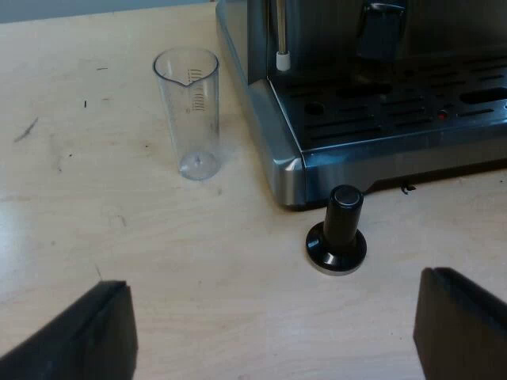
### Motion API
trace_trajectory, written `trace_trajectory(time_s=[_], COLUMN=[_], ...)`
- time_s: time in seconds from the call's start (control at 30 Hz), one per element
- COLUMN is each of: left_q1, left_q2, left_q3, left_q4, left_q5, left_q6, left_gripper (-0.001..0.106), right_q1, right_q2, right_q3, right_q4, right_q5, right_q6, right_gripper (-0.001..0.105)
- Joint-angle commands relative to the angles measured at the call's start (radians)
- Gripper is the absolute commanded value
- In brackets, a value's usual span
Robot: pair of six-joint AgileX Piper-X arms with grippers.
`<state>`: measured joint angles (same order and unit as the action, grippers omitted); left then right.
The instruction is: Place mug into machine
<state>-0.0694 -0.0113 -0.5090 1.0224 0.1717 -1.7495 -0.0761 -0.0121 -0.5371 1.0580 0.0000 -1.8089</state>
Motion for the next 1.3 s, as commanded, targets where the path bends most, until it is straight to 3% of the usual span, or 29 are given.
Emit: trace_trajectory(time_s=[0.03,0.3,0.4,0.6,0.7,0.8,1.03,1.3], left_q1=[-0.003,-0.003,-0.003,-0.006,-0.014,-0.055,-0.201,-0.308], left_q2=[-0.131,-0.101,-0.080,-0.008,0.029,0.070,0.212,0.399], left_q3=[-0.001,-0.001,-0.008,-0.064,-0.092,-0.113,-0.162,-0.206], left_q4=[-0.015,-0.015,-0.020,-0.060,-0.107,-0.144,-0.217,-0.344], left_q5=[-0.003,0.009,0.068,0.106,0.145,0.179,0.179,0.184], left_q6=[0.005,0.005,0.005,-0.004,-0.035,-0.044,-0.019,-0.019], left_gripper=[0.073,0.073,0.073,0.073,0.073,0.073,0.073,0.073], right_q1=[-0.002,-0.002,-0.002,-0.002,-0.002,-0.002,0.001,0.001], right_q2=[-0.041,-0.038,-0.034,0.013,0.051,0.102,0.234,0.345], right_q3=[0.001,-0.003,-0.025,-0.143,-0.197,-0.245,-0.296,-0.297], right_q4=[-0.010,-0.005,0.004,0.031,0.031,0.031,0.028,-0.023], right_q5=[0.000,0.026,0.024,0.048,0.035,-0.017,-0.088,-0.094], right_q6=[0.000,0.000,0.000,-0.008,-0.008,-0.011,-0.036,-0.051], right_gripper=[0.086,0.086,0.086,0.086,0.079,0.069,0.069,0.069])
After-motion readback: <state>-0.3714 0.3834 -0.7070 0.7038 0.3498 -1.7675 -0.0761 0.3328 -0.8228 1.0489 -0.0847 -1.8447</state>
